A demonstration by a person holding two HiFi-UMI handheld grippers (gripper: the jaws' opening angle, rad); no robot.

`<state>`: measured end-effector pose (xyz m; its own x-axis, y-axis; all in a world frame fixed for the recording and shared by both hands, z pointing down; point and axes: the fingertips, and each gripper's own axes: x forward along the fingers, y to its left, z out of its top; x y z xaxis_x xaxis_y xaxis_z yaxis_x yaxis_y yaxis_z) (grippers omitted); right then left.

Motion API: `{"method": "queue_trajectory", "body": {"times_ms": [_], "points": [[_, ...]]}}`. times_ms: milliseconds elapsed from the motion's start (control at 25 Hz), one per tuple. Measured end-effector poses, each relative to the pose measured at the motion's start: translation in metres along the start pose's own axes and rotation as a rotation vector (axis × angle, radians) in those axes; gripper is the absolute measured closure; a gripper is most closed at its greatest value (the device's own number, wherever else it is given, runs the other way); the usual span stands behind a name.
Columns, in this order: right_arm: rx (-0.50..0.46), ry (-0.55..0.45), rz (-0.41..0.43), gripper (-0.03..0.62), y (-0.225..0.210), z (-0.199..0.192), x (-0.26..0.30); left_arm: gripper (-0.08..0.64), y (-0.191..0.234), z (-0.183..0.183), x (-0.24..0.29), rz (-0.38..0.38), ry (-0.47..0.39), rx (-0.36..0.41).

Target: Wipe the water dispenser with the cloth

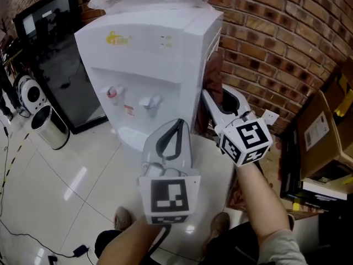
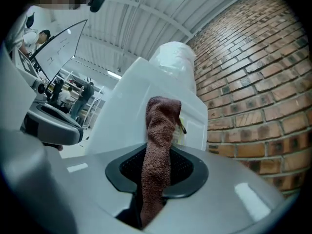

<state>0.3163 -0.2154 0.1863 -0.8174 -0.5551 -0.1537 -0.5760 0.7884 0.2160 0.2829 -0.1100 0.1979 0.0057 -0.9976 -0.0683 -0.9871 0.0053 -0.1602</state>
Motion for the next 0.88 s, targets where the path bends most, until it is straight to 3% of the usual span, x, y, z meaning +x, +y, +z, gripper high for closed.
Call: {"method": "queue_trajectory", "body": {"times_ms": [160,280,400,560,680,800,880], "points": [[0.04,0.077,0.033,0.492,0.01,-0.054,-0.006,0.56,-0.017,-0.044,-0.009,0.022,0.067,0.059],[0.055,0.134,0.064,0.492,0.017,-0.093,-0.011,0.56,-0.03,-0.09,-0.009,0.024,0.173,0.04],[0.069,0.22,0.107,0.492,0.032,-0.136,-0.019,0.56,-0.041,-0.115,-0.01,0.032,0.226,0.062],[0.066,0.337,0.151,0.491,0.047,-0.191,-0.028,0.56,-0.05,-0.154,-0.013,0.04,0.309,-0.006],[0.045,0.428,0.183,0.491,0.057,-0.228,-0.035,0.56,-0.058,-0.172,-0.017,0.048,0.356,-0.055],[0.048,0.498,0.207,0.489,0.064,-0.257,-0.042,0.56,-0.066,-0.175,-0.029,0.046,0.358,-0.016],[0.066,0.529,0.208,0.489,0.067,-0.269,-0.044,0.56,-0.07,-0.177,-0.035,0.053,0.354,-0.029]]}}
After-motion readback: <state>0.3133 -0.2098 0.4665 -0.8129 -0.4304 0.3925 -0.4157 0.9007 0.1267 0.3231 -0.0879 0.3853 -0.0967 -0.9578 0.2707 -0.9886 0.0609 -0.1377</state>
